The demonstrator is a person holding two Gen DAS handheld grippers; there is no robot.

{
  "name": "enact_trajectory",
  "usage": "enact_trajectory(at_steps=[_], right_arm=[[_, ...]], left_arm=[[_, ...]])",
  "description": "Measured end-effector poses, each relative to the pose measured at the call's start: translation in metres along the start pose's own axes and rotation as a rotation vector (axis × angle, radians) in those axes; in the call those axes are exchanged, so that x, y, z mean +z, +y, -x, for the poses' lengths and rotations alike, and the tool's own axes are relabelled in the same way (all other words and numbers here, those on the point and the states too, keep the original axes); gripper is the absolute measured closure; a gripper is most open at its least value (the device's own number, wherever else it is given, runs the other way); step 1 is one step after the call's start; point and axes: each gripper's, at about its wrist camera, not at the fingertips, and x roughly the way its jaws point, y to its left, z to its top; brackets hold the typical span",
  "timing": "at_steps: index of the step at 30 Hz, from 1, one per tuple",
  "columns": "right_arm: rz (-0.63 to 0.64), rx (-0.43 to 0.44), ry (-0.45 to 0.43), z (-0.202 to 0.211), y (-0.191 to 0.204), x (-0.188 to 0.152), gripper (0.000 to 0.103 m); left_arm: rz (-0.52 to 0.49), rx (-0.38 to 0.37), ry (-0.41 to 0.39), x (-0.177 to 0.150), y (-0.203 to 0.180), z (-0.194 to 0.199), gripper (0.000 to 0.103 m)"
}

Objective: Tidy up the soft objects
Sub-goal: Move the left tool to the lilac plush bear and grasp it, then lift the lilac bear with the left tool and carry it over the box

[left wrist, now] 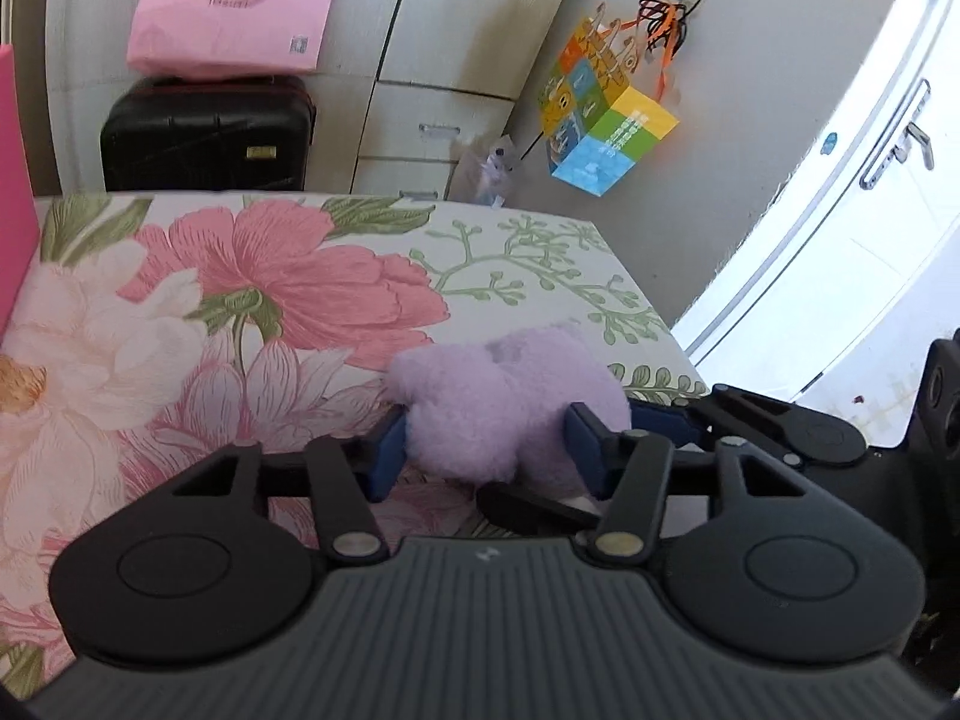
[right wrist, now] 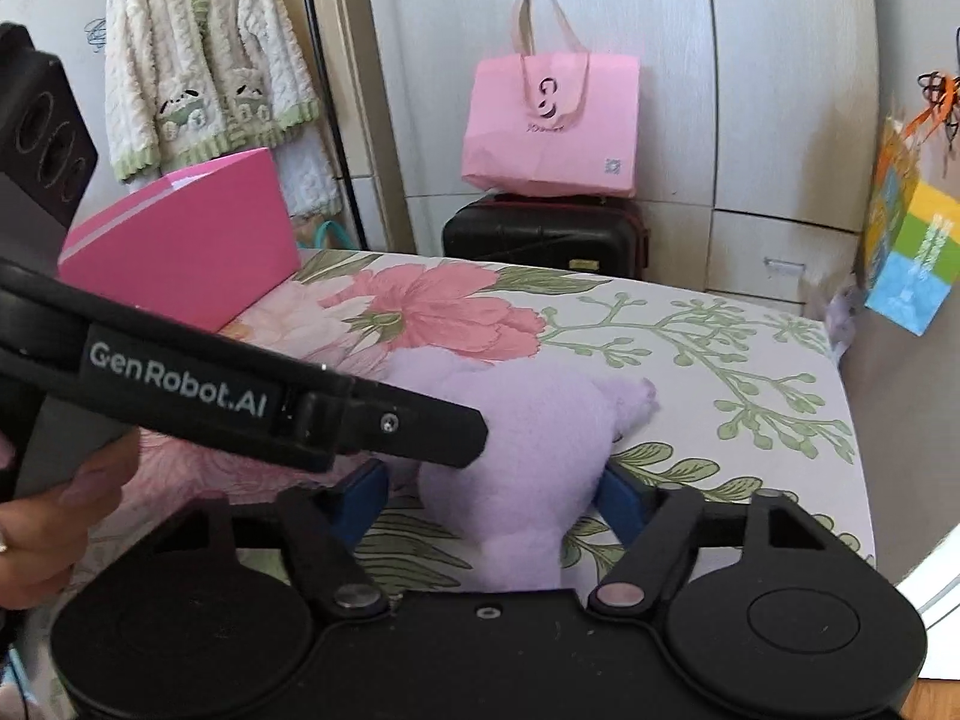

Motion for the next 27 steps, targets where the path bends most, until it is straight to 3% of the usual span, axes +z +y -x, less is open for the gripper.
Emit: enact_trajectory(at_steps=[4,27], right_arm=[[0.016,-0.054,-0.016,0.005,0.005,-0.003,0.043],[-0.055,-0.113,-0.029,0.059,0.064,-0.036,0.044]], left_arm=[[-0.057,0.022,-0.028,-0.005,-0.011,0.007,0.054],[-0.162,0.051,-0.055,-0.056,-0.033,0.082,0.055]])
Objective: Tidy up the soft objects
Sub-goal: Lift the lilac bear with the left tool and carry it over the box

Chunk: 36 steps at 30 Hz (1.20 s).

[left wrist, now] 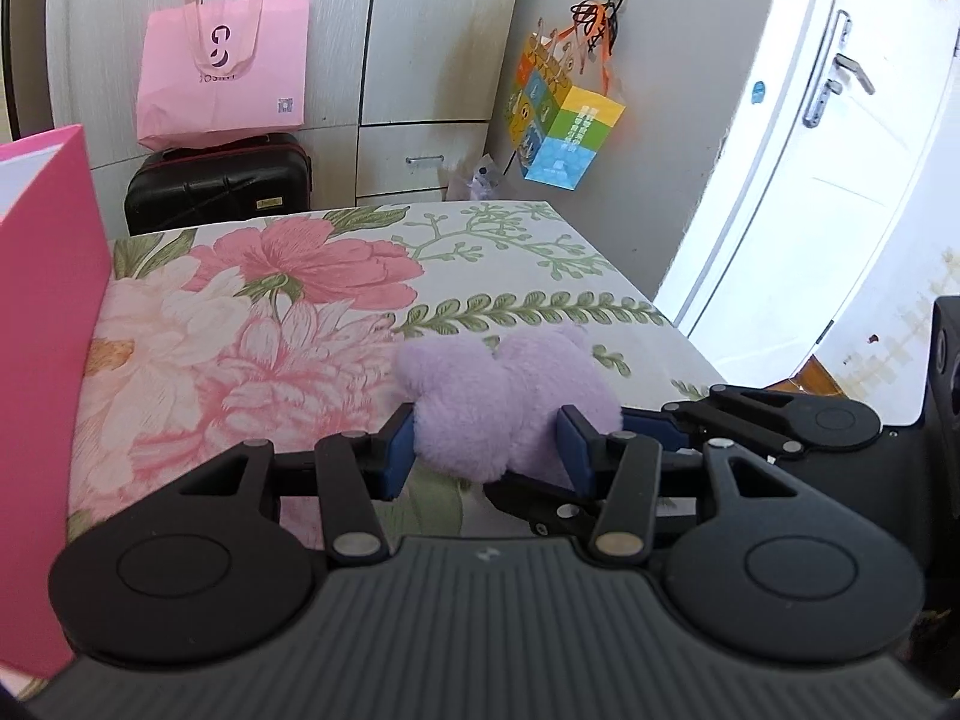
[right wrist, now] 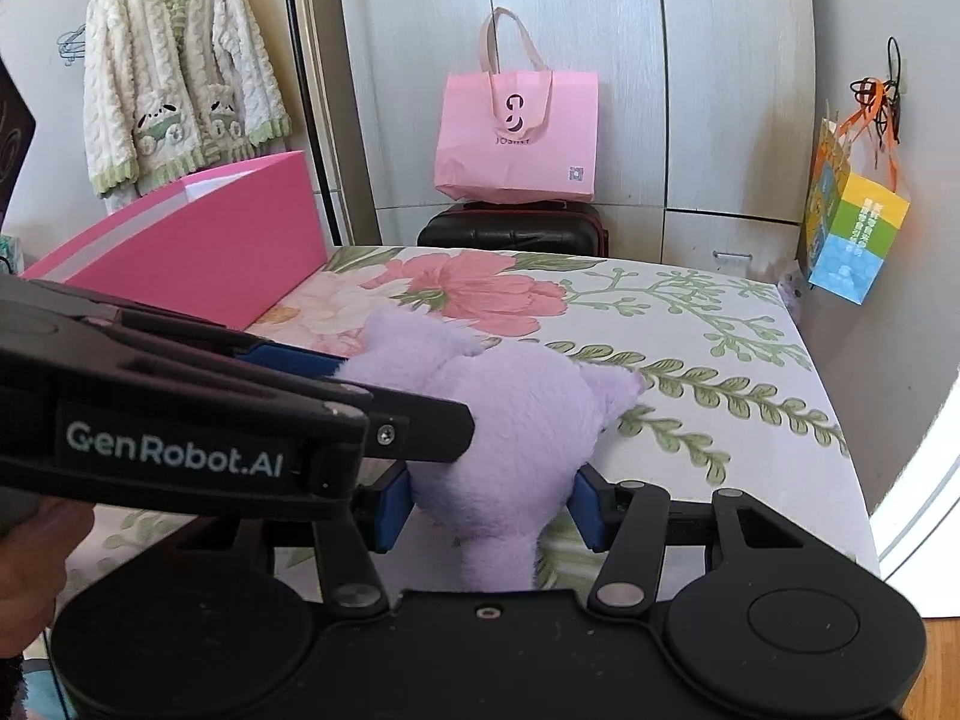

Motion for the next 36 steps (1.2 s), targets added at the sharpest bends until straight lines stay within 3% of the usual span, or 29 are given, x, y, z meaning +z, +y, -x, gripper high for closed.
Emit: enact_trajectory(at_steps=[13,23,30,36], right_arm=[[0.061,0.009,0.016,0.041,0.056,-0.027,0.044],[0.074,0.081,0.045,0.072,0.102,-0.044,0.044],[0.163,0.170,0.059,0.093,0.145,-0.027,0.044],[0.249,0.281,0.031,0.103,0.184,0.001,0.044]], left_arm=[[0.008,0.025,0.026,-0.042,0.001,0.062,0.055],[0.014,0.036,0.072,-0.071,0.014,0.120,0.055],[0.029,0.036,0.084,-0.071,0.042,0.179,0.055],[0.049,0.099,0.064,-0.061,0.067,0.229,0.055]])
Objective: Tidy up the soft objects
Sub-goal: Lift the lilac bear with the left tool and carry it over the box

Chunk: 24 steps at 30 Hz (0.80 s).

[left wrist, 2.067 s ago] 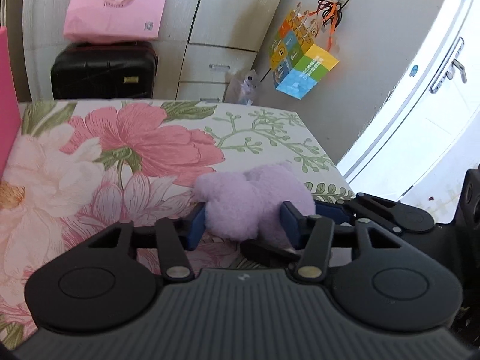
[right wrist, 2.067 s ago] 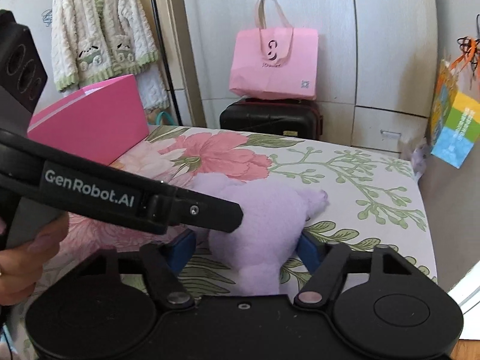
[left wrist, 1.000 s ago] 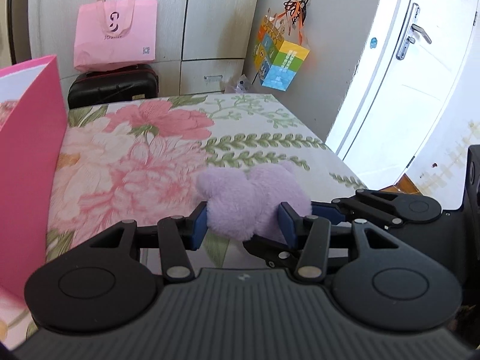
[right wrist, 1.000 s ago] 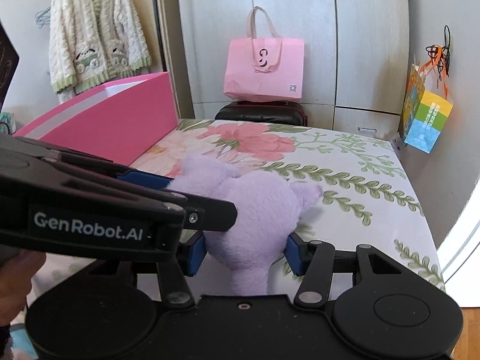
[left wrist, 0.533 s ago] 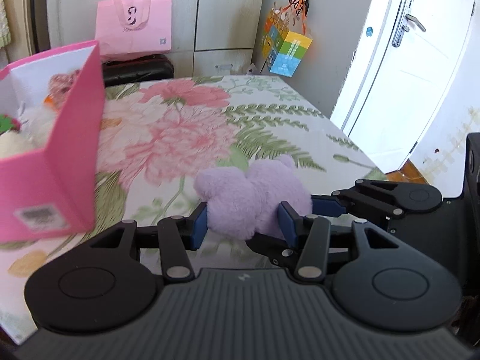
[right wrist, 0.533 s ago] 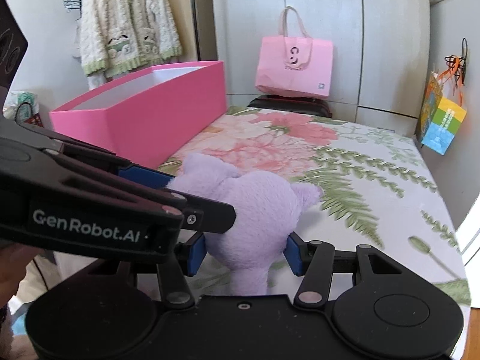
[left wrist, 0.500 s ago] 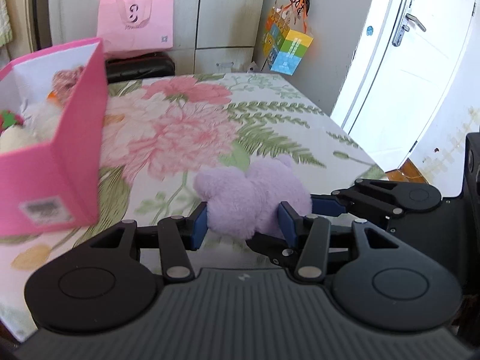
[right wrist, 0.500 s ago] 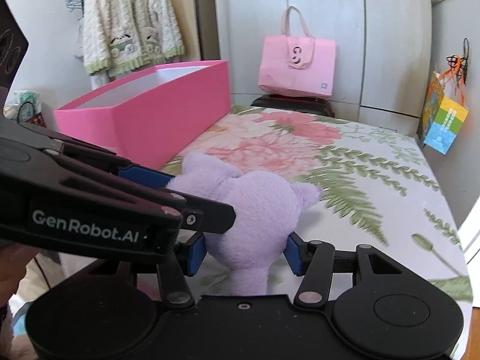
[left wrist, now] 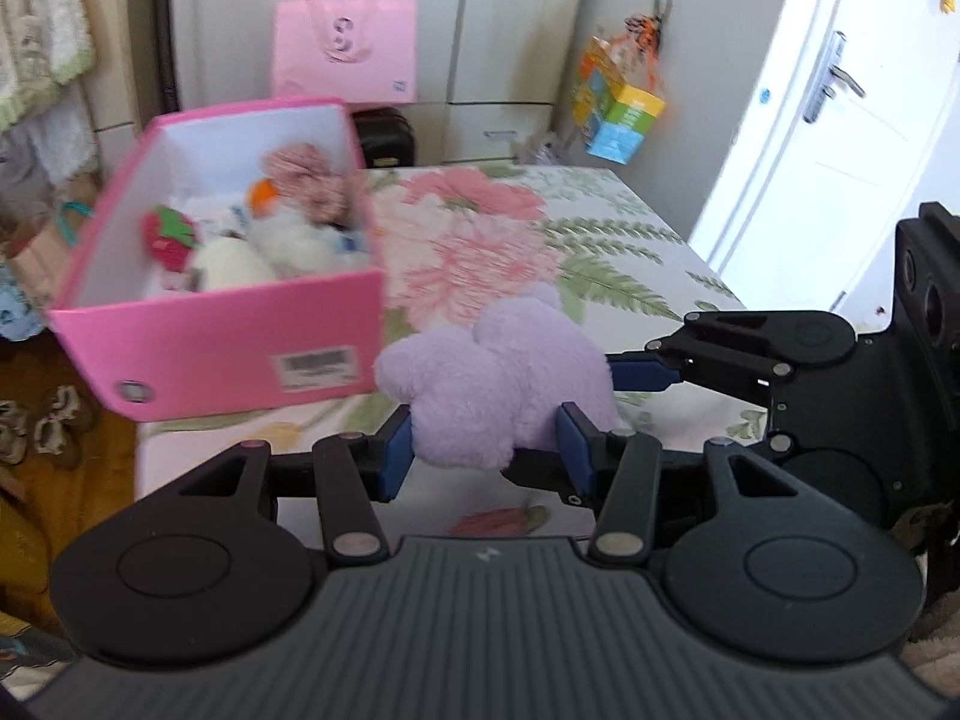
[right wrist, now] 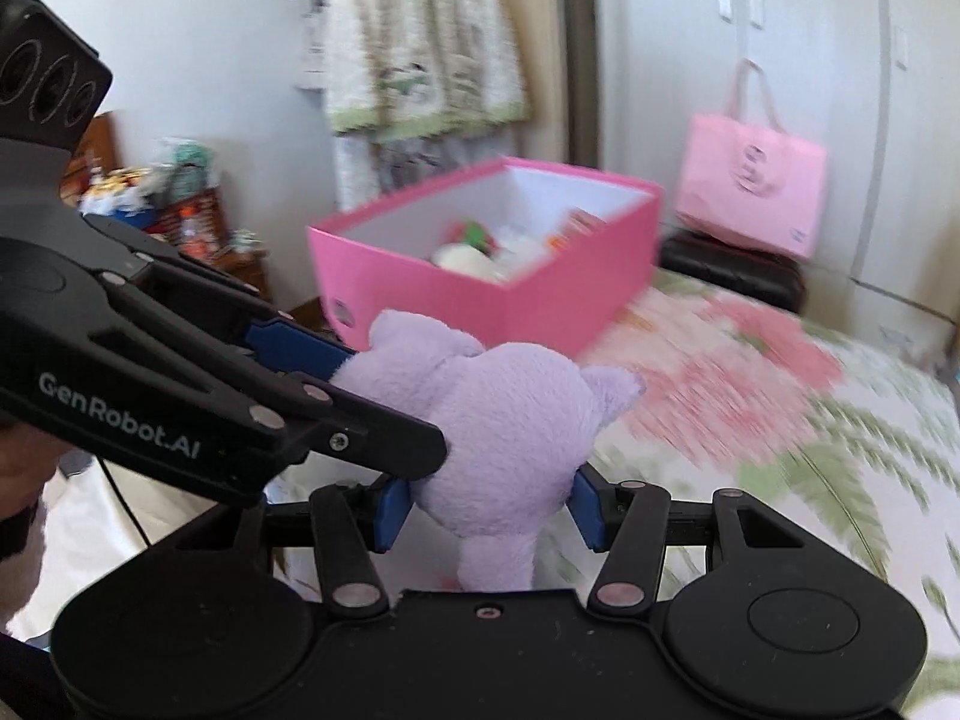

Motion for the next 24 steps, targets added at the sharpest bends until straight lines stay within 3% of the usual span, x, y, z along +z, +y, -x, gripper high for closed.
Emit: enact_trajectory(at_steps=[12,17,24], right_arm=[[0.112,0.075,-0.072,-0.032,0.030,0.085,0.041],[0.104,0.110,-0.107,-0.059,0.011,0.123,0.039],[0.115,0.144,-0.081,-0.104,-0.027,0.160,0.038]], left_arm=[[0.030,0.108,-0.106,0.049,0.062,0.036,0.054],[0.064,0.112,-0.151,0.085,0.091,0.024,0.053],[0.114,0.125,-0.134,0.129,0.121,-0.019,0.053]])
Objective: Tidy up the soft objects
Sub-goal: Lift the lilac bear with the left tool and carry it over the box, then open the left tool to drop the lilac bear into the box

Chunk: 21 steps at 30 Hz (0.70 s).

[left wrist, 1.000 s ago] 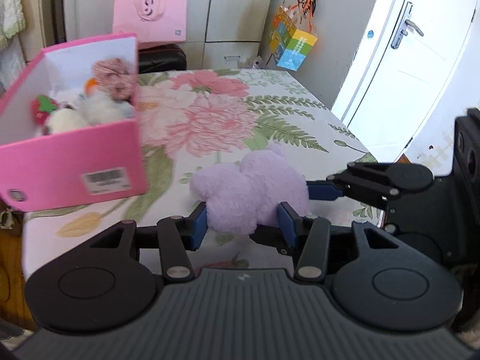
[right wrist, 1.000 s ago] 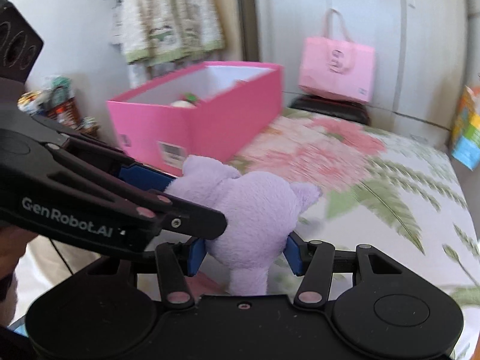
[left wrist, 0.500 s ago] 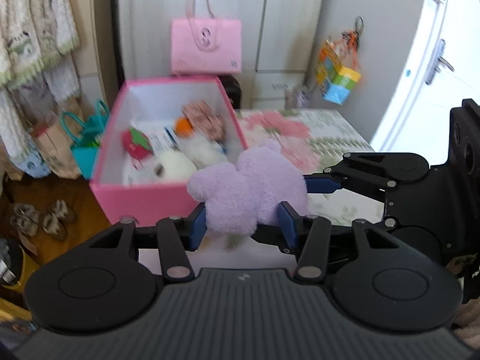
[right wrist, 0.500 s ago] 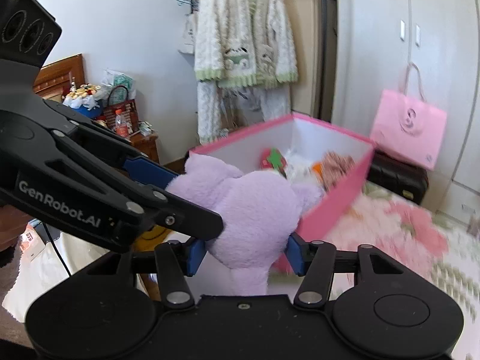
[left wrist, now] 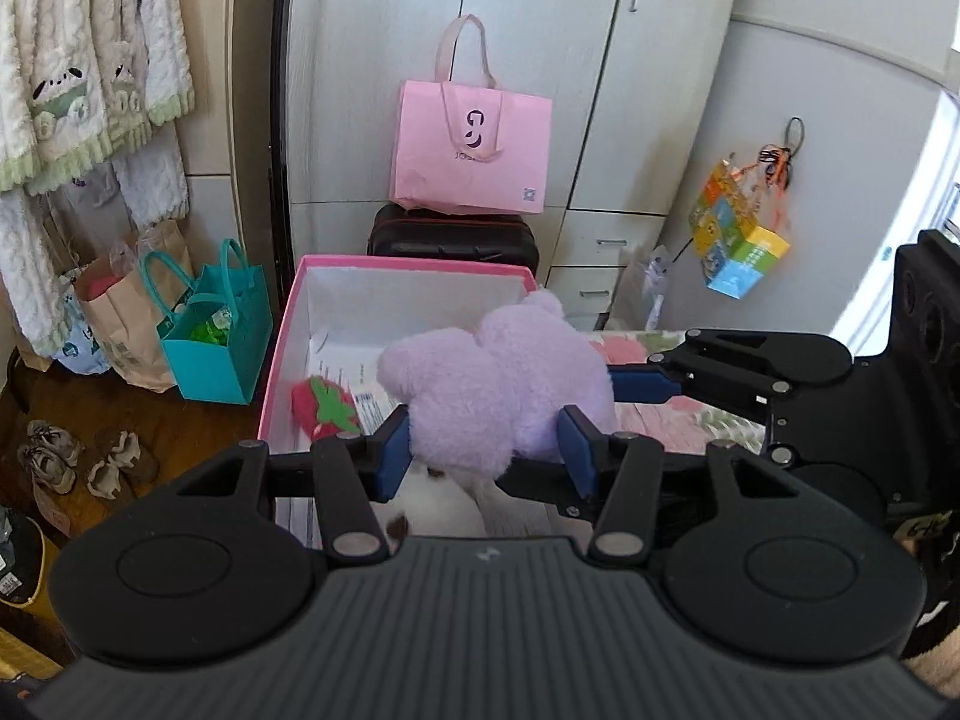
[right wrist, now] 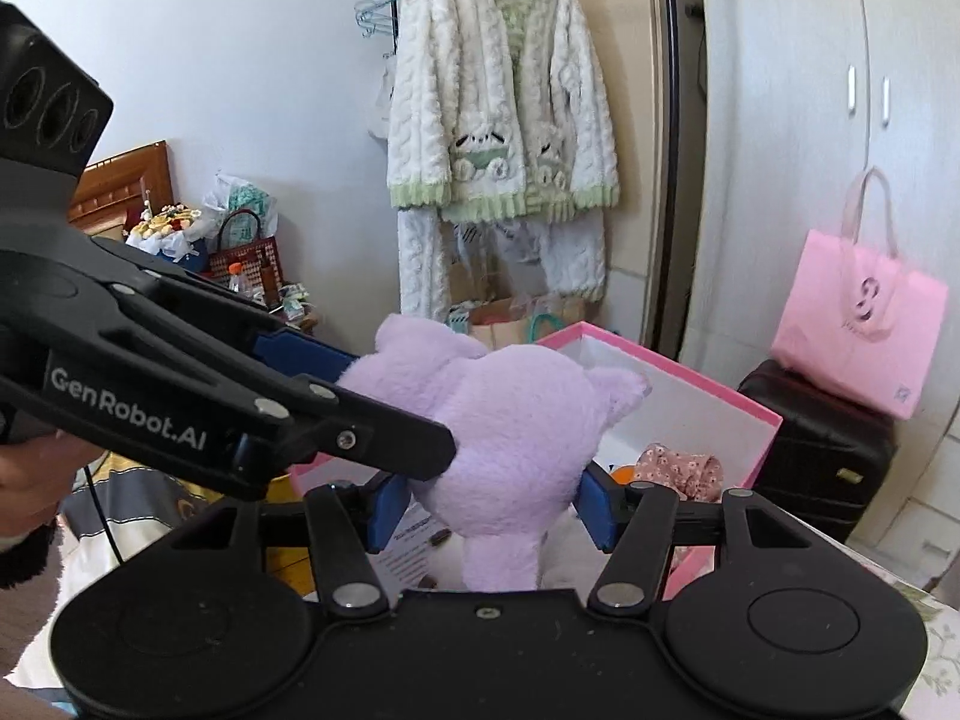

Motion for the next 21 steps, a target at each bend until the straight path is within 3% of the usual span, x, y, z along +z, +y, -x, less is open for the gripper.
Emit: enact_trajectory(at_steps=[5,16,21], right_arm=[[0.037,0.042,0.035,-0.034,-0.024,0.011,0.031],[0.110,0.117,0.144,-0.096,-0.048,0.017,0.031],[0.091,0.141,0.179,-0.112,-0.059,0.020,0.032]], left_arm=[[0.019,0.055,0.011,0.009,0.009,-0.032,0.053],[0.177,0.100,0.092,0.003,0.045,-0.085,0.052],[0.208,0.142,0.085,0.003,0.049,-0.094,0.051]])
